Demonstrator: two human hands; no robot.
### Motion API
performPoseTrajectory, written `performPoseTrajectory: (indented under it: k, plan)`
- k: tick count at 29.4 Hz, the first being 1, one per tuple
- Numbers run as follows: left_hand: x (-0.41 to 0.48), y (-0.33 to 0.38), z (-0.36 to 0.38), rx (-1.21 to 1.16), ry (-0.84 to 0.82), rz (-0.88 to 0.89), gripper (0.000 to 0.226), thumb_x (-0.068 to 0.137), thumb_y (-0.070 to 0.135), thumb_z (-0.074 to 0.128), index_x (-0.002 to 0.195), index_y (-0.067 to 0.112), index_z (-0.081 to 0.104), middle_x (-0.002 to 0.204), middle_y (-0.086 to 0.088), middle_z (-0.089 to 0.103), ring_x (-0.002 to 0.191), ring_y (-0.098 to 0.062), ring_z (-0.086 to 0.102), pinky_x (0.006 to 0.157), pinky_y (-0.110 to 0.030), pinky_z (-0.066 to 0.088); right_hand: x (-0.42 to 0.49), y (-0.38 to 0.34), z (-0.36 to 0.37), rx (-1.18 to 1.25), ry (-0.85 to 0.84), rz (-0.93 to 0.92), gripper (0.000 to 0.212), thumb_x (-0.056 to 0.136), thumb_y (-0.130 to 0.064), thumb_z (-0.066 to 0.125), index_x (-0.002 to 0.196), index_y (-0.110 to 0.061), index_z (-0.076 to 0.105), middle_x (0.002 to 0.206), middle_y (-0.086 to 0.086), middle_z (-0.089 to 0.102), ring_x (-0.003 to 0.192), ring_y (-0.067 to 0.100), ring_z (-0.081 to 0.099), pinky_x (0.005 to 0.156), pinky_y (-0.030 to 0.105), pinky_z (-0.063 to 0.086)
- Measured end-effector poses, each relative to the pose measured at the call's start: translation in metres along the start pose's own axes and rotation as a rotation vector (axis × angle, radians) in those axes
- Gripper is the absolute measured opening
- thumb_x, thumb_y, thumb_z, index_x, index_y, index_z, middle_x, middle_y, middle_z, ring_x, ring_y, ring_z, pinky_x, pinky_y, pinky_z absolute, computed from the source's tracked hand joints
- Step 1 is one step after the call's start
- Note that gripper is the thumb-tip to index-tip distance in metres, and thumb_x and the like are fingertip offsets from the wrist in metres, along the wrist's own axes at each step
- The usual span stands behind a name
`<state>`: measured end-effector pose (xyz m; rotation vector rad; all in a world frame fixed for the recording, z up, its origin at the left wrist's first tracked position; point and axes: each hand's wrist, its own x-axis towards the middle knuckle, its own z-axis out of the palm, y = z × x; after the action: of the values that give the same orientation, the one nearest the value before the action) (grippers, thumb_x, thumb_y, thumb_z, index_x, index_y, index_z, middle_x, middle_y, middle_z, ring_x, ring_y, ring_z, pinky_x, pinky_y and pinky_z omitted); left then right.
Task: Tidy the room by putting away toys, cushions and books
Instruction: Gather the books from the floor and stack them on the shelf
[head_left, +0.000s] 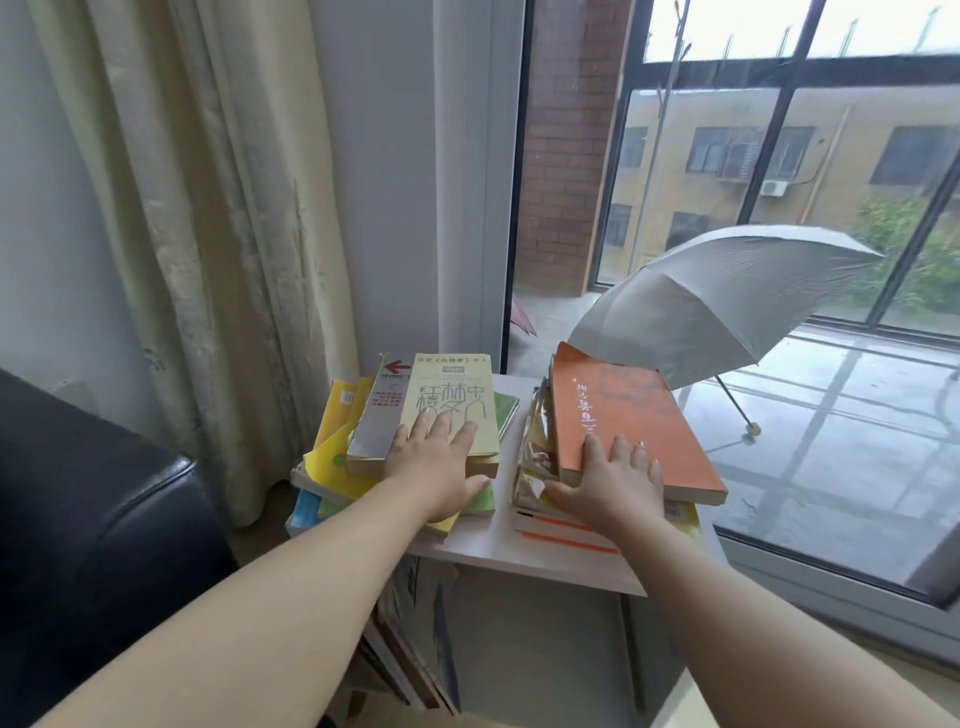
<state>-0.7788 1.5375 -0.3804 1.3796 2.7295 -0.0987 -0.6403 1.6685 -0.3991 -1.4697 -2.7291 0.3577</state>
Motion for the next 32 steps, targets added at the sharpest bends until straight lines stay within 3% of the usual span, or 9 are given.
performPoseTrajectory:
  k: [5,9,13,17,19,22,25,27,32]
  plan:
    - [0.02,-0.01,0.013,0.062,0.047,-0.042,0.074,0.087,0.064,0.041,0.147,0.03,0.016,0.15,-0.009,0.025,0.138,-0.03,0.023,0.113,-0.043,0.022,0.015,0.001,0.002,-0.081,0.112,-0.043,0.089,0.081,-0.075,0.038,0.149,-0.023,0.015,0.157,0.011,0.017,0.145,0.035,0.012,0.117,0.043,0.012]
    - [0.033,0.001,0.005,0.081,0.072,-0.038,0.068,0.088,0.059,0.046,0.143,0.025,0.025,0.14,-0.011,0.035,0.127,-0.03,0.036,0.105,-0.041,0.034,0.023,0.0,-0.001,-0.278,0.176,-0.096,0.069,0.093,-0.058,0.034,0.143,-0.011,0.03,0.142,0.018,0.041,0.131,0.038,0.04,0.105,0.041,0.035]
    - [0.038,-0.014,0.006,-0.018,0.053,0.016,0.079,0.084,0.06,0.051,0.148,0.026,0.02,0.149,-0.006,0.029,0.137,-0.028,0.029,0.112,-0.04,0.028,0.031,0.0,-0.011,-0.235,0.314,-0.278,0.039,0.1,-0.041,0.031,0.109,-0.009,0.053,0.108,0.009,0.065,0.097,0.029,0.063,0.067,0.029,0.041]
    - [0.02,-0.027,0.016,-0.161,0.024,0.072,0.079,0.086,0.058,0.052,0.149,0.028,0.017,0.158,0.002,0.015,0.145,-0.021,0.013,0.119,-0.039,0.012,0.025,0.009,-0.015,-0.046,0.372,-0.244,0.038,0.101,-0.04,0.032,0.103,-0.009,0.052,0.096,0.009,0.068,0.086,0.03,0.066,0.061,0.027,0.036]
    - [0.009,-0.026,0.015,-0.294,0.052,0.058,0.072,0.087,0.054,0.053,0.148,0.027,0.024,0.154,0.003,0.025,0.141,-0.02,0.023,0.118,-0.04,0.018,0.018,0.008,-0.014,0.091,0.435,-0.206,0.036,0.1,-0.04,0.035,0.102,-0.007,0.052,0.096,0.013,0.068,0.086,0.033,0.065,0.062,0.028,0.036]
    - [-0.004,-0.022,0.009,-0.772,0.153,-0.078,0.047,0.091,0.041,0.054,0.134,0.022,0.046,0.127,0.001,0.053,0.117,-0.019,0.049,0.1,-0.032,0.041,0.003,0.002,-0.016,0.429,0.521,-0.156,0.036,0.099,-0.034,0.041,0.106,-0.002,0.055,0.099,0.02,0.067,0.089,0.036,0.062,0.064,0.028,0.03]
    - [-0.014,-0.009,0.007,-1.097,0.189,-0.169,0.022,0.095,0.032,0.051,0.112,0.018,0.056,0.108,0.0,0.058,0.097,-0.017,0.055,0.084,-0.03,0.047,-0.012,-0.005,-0.026,0.739,0.659,-0.106,0.034,0.099,-0.026,0.044,0.111,0.002,0.057,0.1,0.022,0.065,0.089,0.034,0.058,0.06,0.023,0.02]
    - [-0.019,0.001,0.003,-1.344,0.123,-0.212,0.024,0.096,0.032,0.05,0.109,0.014,0.058,0.107,-0.002,0.059,0.095,-0.019,0.054,0.076,-0.029,0.045,-0.017,-0.009,-0.043,0.937,0.754,-0.033,0.033,0.1,-0.027,0.041,0.102,0.001,0.056,0.088,0.019,0.06,0.082,0.029,0.051,0.063,0.026,0.021]
    - [-0.027,0.005,-0.014,-1.786,-0.058,-0.272,0.047,0.088,0.035,0.063,0.128,0.017,0.046,0.123,-0.003,0.057,0.116,-0.024,0.053,0.097,-0.043,0.042,-0.022,-0.02,-0.079,1.561,0.698,0.073,0.039,0.1,-0.035,0.04,0.067,-0.017,0.049,0.061,0.0,0.051,0.062,0.021,0.049,0.066,0.035,0.041]
